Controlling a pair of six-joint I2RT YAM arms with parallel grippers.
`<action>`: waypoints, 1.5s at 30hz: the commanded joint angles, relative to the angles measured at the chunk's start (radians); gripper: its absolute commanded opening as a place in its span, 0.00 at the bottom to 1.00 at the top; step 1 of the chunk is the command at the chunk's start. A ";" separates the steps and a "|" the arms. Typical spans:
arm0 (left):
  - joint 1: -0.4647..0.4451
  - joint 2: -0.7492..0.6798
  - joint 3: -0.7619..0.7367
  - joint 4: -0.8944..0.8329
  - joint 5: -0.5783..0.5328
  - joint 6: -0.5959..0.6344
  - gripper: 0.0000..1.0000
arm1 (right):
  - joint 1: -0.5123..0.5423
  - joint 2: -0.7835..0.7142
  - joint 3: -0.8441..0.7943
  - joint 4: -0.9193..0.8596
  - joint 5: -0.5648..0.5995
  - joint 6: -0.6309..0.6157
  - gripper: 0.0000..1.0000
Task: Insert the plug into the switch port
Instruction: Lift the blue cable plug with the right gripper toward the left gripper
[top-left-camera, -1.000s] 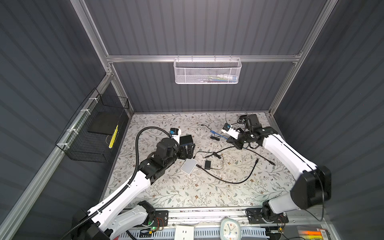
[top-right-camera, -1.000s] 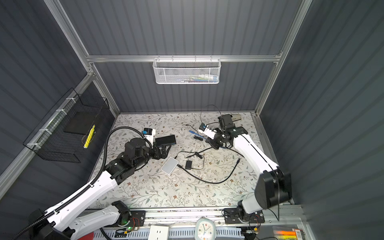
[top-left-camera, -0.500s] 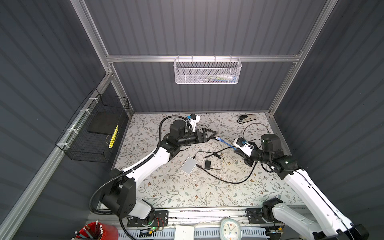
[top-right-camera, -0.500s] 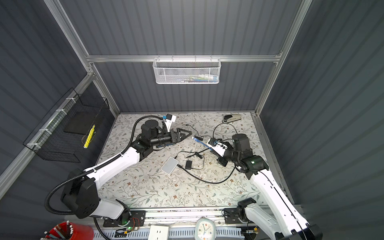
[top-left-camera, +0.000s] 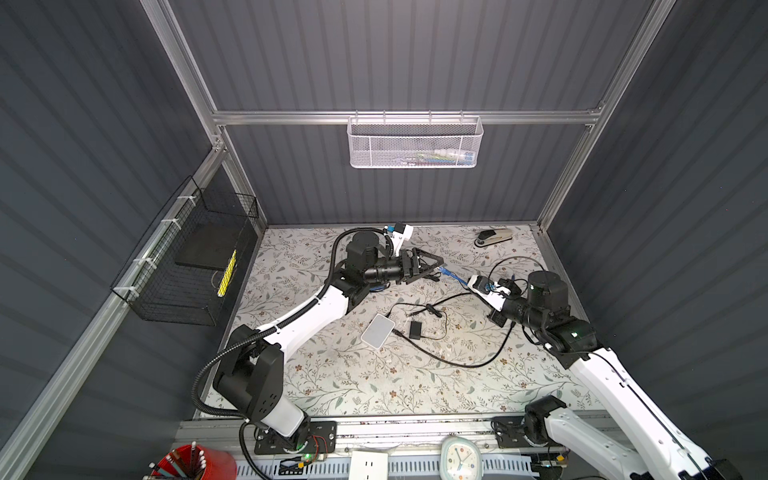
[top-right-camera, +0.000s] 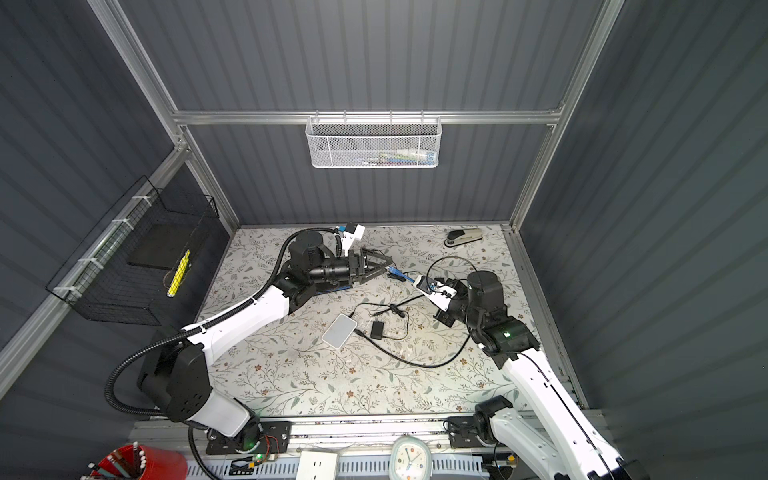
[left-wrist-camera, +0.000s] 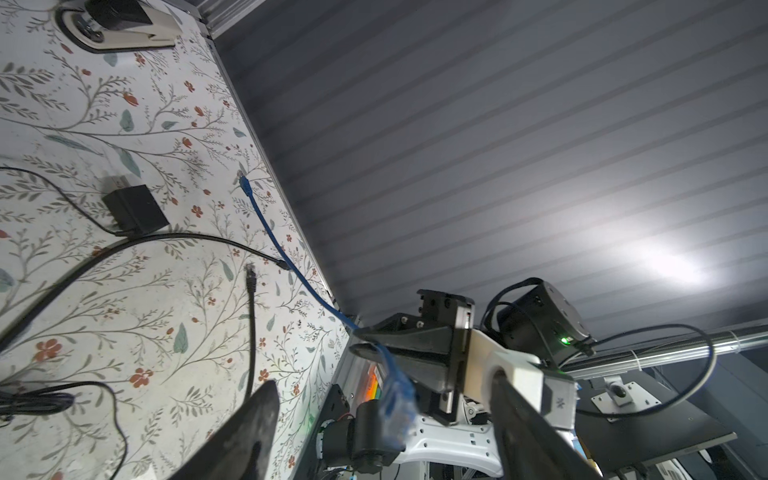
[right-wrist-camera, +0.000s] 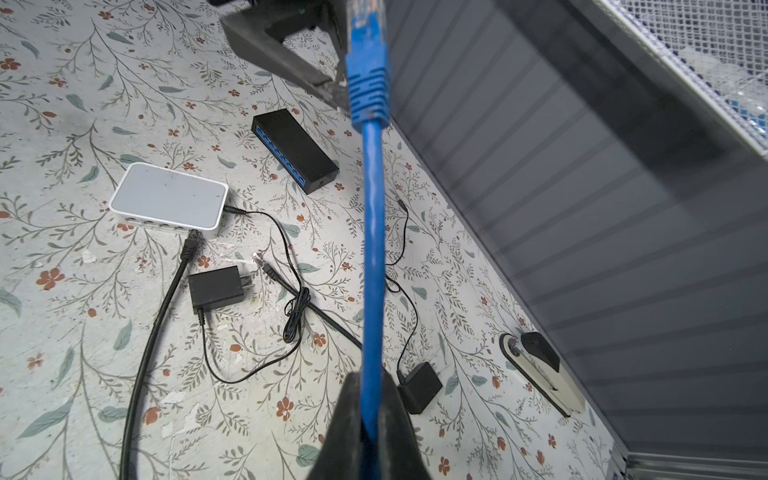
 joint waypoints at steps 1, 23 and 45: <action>-0.014 0.012 0.063 -0.078 0.015 0.006 0.71 | 0.007 0.004 0.010 0.050 0.018 -0.017 0.00; -0.019 0.082 0.256 -0.378 -0.023 -0.034 0.08 | 0.127 0.002 -0.052 0.130 0.368 -0.201 0.00; 0.025 0.117 0.301 -0.498 -0.147 -0.378 0.00 | 0.038 -0.005 0.025 0.317 -0.117 0.261 0.99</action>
